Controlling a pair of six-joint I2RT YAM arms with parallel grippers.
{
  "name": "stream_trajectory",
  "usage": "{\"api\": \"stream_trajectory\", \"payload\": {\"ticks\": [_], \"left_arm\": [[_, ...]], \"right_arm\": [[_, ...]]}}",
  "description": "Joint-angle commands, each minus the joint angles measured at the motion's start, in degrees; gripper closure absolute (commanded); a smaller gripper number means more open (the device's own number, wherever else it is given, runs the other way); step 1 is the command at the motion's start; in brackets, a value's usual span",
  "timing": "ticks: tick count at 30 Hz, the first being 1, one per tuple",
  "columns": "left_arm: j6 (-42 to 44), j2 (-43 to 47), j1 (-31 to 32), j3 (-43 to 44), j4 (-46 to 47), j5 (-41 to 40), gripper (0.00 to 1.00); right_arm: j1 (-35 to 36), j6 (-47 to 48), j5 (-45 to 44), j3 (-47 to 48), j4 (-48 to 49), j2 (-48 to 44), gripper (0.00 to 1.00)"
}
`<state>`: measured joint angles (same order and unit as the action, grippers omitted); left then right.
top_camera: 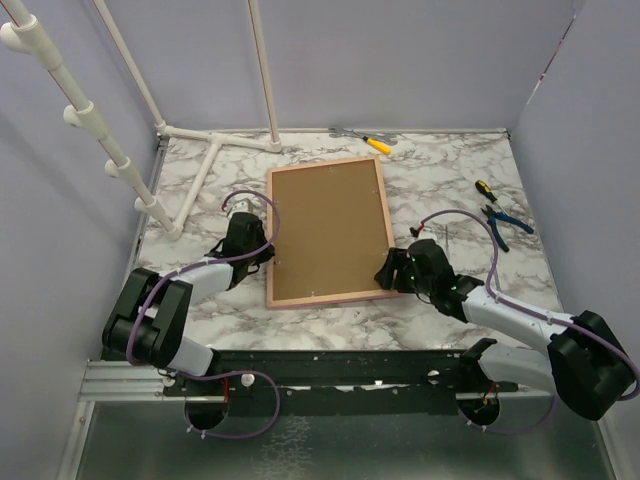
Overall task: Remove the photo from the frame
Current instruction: Turn over the photo frame at the center of the board.
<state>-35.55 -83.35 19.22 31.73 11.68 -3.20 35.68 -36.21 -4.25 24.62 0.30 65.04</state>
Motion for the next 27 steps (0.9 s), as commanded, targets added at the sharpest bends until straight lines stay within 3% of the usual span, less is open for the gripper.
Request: {"api": "stream_trajectory", "payload": {"ticks": [1, 7, 17, 24, 27], "left_arm": [[-2.47, -2.16, 1.58, 0.38, -5.25, -0.50, 1.00], [-2.17, -2.67, 1.87, 1.41, -6.19, -0.93, 1.00], [-1.57, -3.31, 2.22, 2.65, -6.92, -1.18, 1.00], [-0.76, -3.13, 2.55, 3.83, -7.30, -1.54, 1.00], [-0.61, -3.28, 3.02, 4.48, -7.29, -1.53, 1.00]], "right_arm": [[0.79, -0.26, -2.99, -0.49, 2.85, 0.01, 0.33], [0.79, -0.38, -6.37, -0.71, 2.24, -0.16, 0.31], [0.79, 2.35, -19.08, -0.70, 2.15, -4.70, 0.25], [0.32, 8.13, -34.56, -0.44, 3.18, -10.96, 0.00], [-2.35, 15.27, -37.08, -3.24, 9.57, -16.39, 0.00]]}}
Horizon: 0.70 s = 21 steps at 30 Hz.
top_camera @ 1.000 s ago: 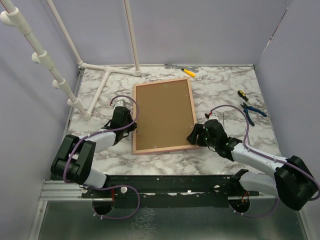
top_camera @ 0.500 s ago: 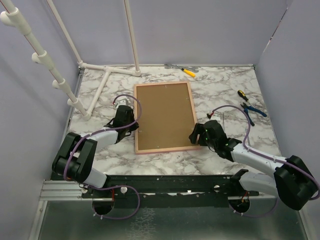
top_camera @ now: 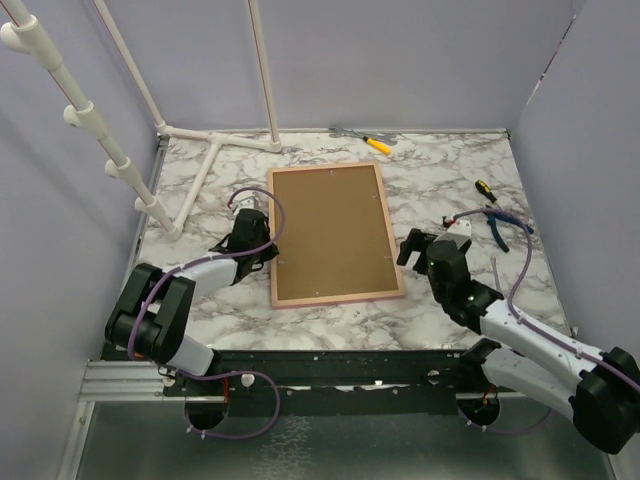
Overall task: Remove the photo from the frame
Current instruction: Turn over the photo frame at the center of the board, then move the photo frame to the center of the board.
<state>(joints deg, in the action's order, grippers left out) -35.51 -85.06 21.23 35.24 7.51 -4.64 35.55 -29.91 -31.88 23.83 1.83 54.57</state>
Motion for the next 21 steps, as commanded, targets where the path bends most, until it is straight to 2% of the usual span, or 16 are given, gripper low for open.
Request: {"api": "stream_trajectory", "payload": {"ticks": [1, 5, 8, 13, 16, 21], "left_arm": [[-0.48, -1.72, 1.19, 1.12, -3.14, -0.08, 1.00], [0.17, -2.48, 2.04, 1.90, -3.13, -0.86, 1.00], [0.65, -3.21, 2.83, 2.46, -3.17, -1.59, 1.00], [0.71, -4.70, 4.30, 3.82, -2.94, -2.56, 1.00], [0.34, -5.81, 5.22, 4.99, -2.89, -2.56, 1.00], [-0.92, -7.08, 6.54, 6.21, -2.73, -2.56, 1.00]], "right_arm": [[-3.55, 11.01, -9.78, -3.78, 10.54, -7.57, 0.00], [-9.36, 18.06, -8.69, -8.54, 20.02, -11.38, 0.00], [-14.48, 20.97, -3.48, -9.44, 22.32, -10.42, 0.00], [-20.38, 21.83, 5.39, -9.02, 24.80, -5.23, 0.00], [-22.51, 25.29, 7.68, -9.65, 29.72, -1.67, 0.00], [-29.85, 24.05, 16.29, -10.37, 38.35, 6.81, 0.00]]}}
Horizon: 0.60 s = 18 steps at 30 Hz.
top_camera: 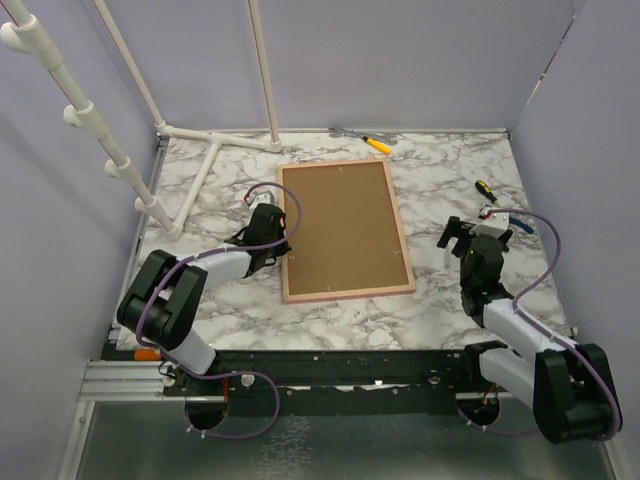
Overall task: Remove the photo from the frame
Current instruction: Move the photo frame to the center of the board.
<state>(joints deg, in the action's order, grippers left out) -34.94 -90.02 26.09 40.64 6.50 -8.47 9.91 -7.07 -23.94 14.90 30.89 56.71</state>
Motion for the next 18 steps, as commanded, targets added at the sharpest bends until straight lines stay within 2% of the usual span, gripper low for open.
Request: {"api": "stream_trajectory", "payload": {"ticks": [1, 12, 18], "left_arm": [[-1.65, -2.24, 1.95, 0.96, -1.58, 1.22, 1.00], [-3.58, -6.53, 4.41, 4.77, -0.17, 1.61, 1.00], [-4.24, -10.70, 6.09, 8.51, 0.25, 2.08, 1.00]], "right_arm": [[-4.57, 1.89, 8.95, -1.75, 11.21, 5.86, 0.00], [-6.80, 5.36, 12.27, -1.56, 18.91, 13.61, 0.00], [-7.19, 6.36, 14.77, -2.06, 26.82, 18.15, 0.00]]}}
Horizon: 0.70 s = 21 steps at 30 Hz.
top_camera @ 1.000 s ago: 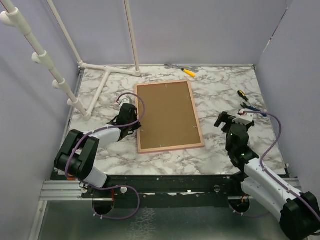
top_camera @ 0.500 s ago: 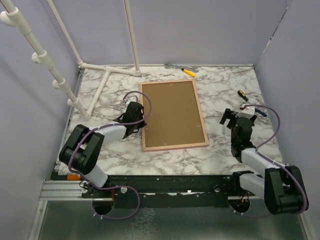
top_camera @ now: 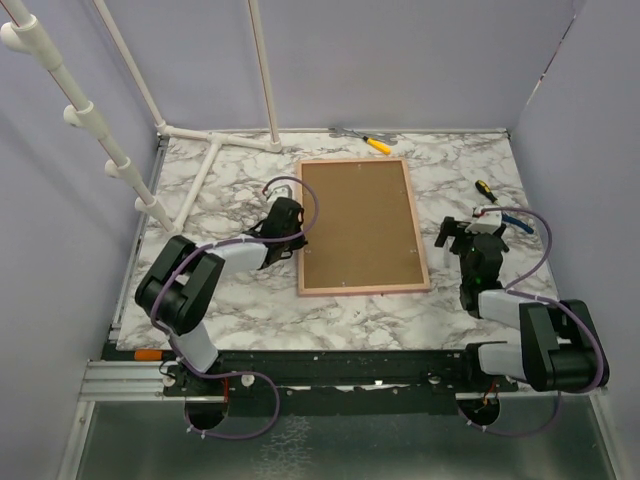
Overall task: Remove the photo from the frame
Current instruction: Move the photo frame to the center of the board.
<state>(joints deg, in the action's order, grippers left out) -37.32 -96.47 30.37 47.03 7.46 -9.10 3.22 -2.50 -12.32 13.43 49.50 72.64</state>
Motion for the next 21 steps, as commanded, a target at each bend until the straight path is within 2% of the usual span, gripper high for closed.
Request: {"api": "stream_trajectory", "payload": {"ticks": [1, 9, 12, 13, 17, 18, 19, 21], "left_arm": [[-1.88, -4.94, 1.99, 2.97, -0.75, 2.95, 1.00], [-1.12, -8.79, 3.38, 7.55, -0.28, 4.12, 1.00], [-0.85, -9.88, 3.93, 9.10, -0.23, 4.50, 1.00], [-0.83, -10.29, 4.13, 9.52, -0.18, 4.57, 1.00], [-0.87, -11.62, 4.80, 11.06, -0.08, 5.05, 1.00], [-0.79, -11.85, 4.93, 11.40, -0.05, 5.14, 1.00], [-0.68, -12.07, 5.13, 11.68, -0.08, 5.16, 1.00], [-0.64, -12.61, 5.38, 12.21, -0.01, 5.19, 1.00]], "right_arm": [[-0.50, 1.95, 3.71, -0.51, 8.60, 2.51, 0.00], [-1.81, 4.50, 4.24, 0.30, 11.80, 5.34, 0.00], [-2.96, 3.42, 7.09, 1.92, 9.74, 6.31, 0.00], [-2.96, 3.00, 8.08, 1.39, 10.93, 6.84, 0.00], [-2.96, 2.81, 8.12, -1.23, 26.39, 16.42, 0.00], [-2.96, 2.91, 7.96, -1.00, 26.50, 16.70, 0.00], [-2.96, 2.71, 7.42, -0.15, 21.54, 15.17, 0.00], [-2.95, 2.63, 7.06, -0.64, 25.68, 16.59, 0.00]]}}
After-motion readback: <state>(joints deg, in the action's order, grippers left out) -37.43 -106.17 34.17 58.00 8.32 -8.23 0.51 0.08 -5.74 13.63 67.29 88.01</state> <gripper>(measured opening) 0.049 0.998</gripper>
